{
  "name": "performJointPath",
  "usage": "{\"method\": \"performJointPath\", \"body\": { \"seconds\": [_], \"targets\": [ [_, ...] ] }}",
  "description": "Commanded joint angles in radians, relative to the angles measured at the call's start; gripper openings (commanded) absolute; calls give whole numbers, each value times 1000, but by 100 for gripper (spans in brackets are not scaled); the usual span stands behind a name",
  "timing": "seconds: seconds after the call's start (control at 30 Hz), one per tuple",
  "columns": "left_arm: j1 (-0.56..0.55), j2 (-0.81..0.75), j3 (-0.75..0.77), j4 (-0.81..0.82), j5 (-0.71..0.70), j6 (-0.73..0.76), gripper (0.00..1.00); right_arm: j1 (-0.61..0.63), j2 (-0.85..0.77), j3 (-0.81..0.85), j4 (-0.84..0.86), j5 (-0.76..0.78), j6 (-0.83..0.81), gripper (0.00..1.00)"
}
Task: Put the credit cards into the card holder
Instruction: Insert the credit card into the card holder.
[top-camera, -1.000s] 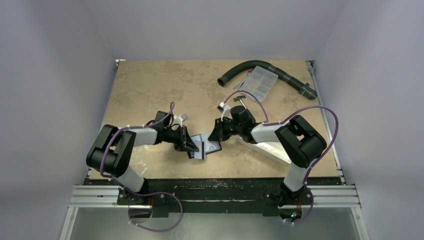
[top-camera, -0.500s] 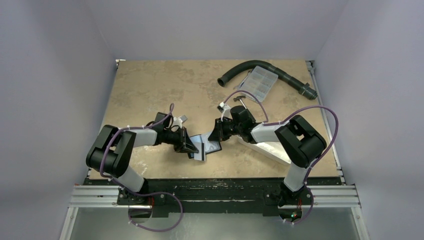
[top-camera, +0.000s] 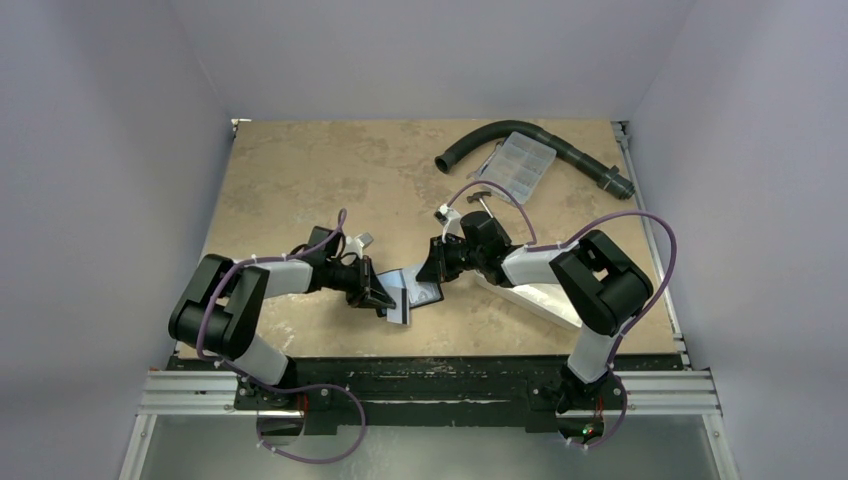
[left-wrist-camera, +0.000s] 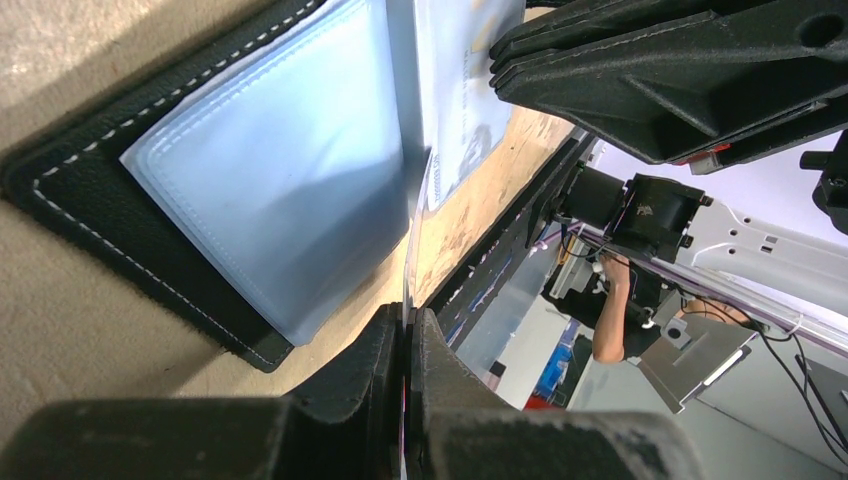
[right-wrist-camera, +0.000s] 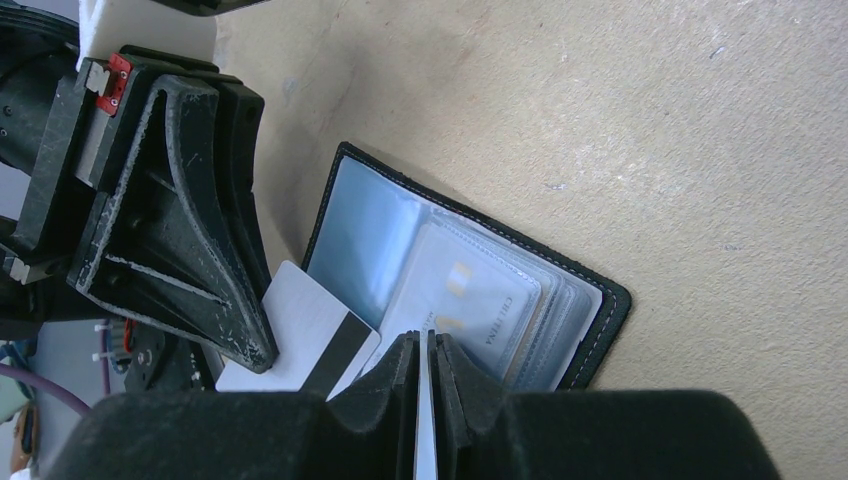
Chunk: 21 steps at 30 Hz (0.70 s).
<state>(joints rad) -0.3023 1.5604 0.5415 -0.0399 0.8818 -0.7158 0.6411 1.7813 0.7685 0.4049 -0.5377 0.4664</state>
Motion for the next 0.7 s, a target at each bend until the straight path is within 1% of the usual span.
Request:
{"method": "performJointPath", "body": {
  "seconds": [0.0, 0.3, 0.37, 0.67],
  "targets": [
    [0, 0, -8, 8, -10, 6, 0, 3, 46, -15, -84, 38, -39, 17],
    [-1, 67, 24, 25, 2, -2, 0, 3, 49, -18, -80, 37, -37, 17],
    [-1, 83, 31, 67, 3, -9, 0, 3, 49, -18, -79, 36, -37, 17],
    [-1, 120, 36, 123, -20, -41, 0, 3, 62, -15, -71, 30, -31, 17]
  ]
}}
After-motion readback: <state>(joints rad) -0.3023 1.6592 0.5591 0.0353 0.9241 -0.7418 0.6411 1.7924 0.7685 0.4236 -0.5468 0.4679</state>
